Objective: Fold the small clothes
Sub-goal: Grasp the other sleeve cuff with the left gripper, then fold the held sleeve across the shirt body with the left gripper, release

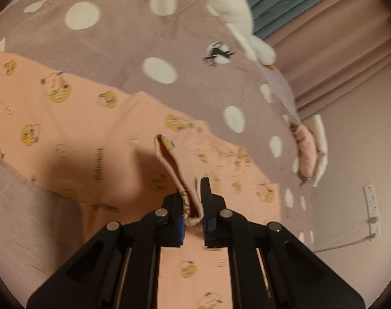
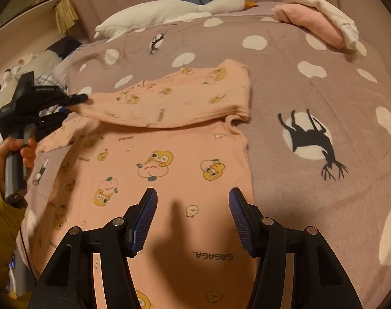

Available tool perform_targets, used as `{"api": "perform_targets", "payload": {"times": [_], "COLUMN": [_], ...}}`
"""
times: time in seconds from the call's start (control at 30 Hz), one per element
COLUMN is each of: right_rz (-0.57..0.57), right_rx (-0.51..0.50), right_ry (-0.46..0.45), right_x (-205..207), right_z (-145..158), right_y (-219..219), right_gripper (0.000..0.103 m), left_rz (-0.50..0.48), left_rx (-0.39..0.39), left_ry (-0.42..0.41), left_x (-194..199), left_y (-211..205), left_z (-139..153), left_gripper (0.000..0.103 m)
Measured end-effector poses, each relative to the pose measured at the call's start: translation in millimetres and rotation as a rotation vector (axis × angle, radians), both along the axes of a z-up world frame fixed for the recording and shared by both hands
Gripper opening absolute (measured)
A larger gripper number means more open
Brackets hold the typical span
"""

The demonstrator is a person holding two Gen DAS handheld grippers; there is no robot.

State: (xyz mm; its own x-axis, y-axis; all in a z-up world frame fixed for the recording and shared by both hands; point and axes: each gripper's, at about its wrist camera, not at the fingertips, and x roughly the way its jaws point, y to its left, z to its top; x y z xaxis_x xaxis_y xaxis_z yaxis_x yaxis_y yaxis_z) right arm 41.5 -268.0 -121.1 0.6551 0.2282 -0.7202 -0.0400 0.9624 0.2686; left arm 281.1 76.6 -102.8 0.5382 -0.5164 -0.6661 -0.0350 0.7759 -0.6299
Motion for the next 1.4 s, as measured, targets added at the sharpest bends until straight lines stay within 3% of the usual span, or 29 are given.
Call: {"api": "perform_targets", "payload": {"times": [0.13, 0.2, 0.23, 0.27, 0.33, 0.5, 0.7, 0.87, 1.03, 1.17, 1.33, 1.4], "right_rz": [-0.003, 0.005, 0.007, 0.005, 0.004, 0.002, 0.006, 0.033, 0.061, 0.068, 0.091, 0.096], "right_rx": [0.002, -0.006, -0.012, -0.018, -0.019, -0.023, -0.024, -0.046, -0.075, -0.091, -0.113, -0.122], "right_ry": [0.001, 0.002, 0.004, 0.005, 0.002, -0.008, -0.001, 0.002, 0.004, 0.030, 0.045, 0.049], "right_x": [-2, -2, -2, -2, -1, -3, -2, 2, 7, 15, 20, 20], "right_z": [2, 2, 2, 3, 4, 6, 5, 8, 10, 5, 3, 3], "right_y": [2, 3, 4, 4, 3, 3, 8, 20, 34, 45, 59, 62], "right_gripper": [0.057, 0.058, 0.060, 0.061, 0.061, 0.063, 0.063, 0.063, 0.063, 0.063, 0.063, 0.063], "left_rz": [-0.006, 0.017, 0.032, 0.041, 0.051, 0.145, 0.335, 0.474, 0.581, 0.633, 0.664, 0.664], "left_rx": [0.046, 0.066, 0.068, 0.053, 0.018, 0.011, -0.130, -0.274, -0.304, -0.371, -0.345, -0.260], "left_ry": [0.083, 0.121, 0.137, 0.139, 0.122, 0.066, 0.094, 0.068, 0.096, 0.086, 0.065, 0.060], "left_x": [3, 1, -1, -4, -12, -33, -49, -62, -55, -41, -30, -27], "left_y": [7, 13, 18, 24, 36, 82, 158, 213, 259, 284, 304, 305], "left_z": [-23, -32, -36, -37, -35, -19, -27, -35, -48, -58, -52, -43], "left_gripper": [0.011, 0.020, 0.032, 0.038, 0.041, 0.054, 0.054, 0.054, 0.054, 0.054, 0.051, 0.037]}}
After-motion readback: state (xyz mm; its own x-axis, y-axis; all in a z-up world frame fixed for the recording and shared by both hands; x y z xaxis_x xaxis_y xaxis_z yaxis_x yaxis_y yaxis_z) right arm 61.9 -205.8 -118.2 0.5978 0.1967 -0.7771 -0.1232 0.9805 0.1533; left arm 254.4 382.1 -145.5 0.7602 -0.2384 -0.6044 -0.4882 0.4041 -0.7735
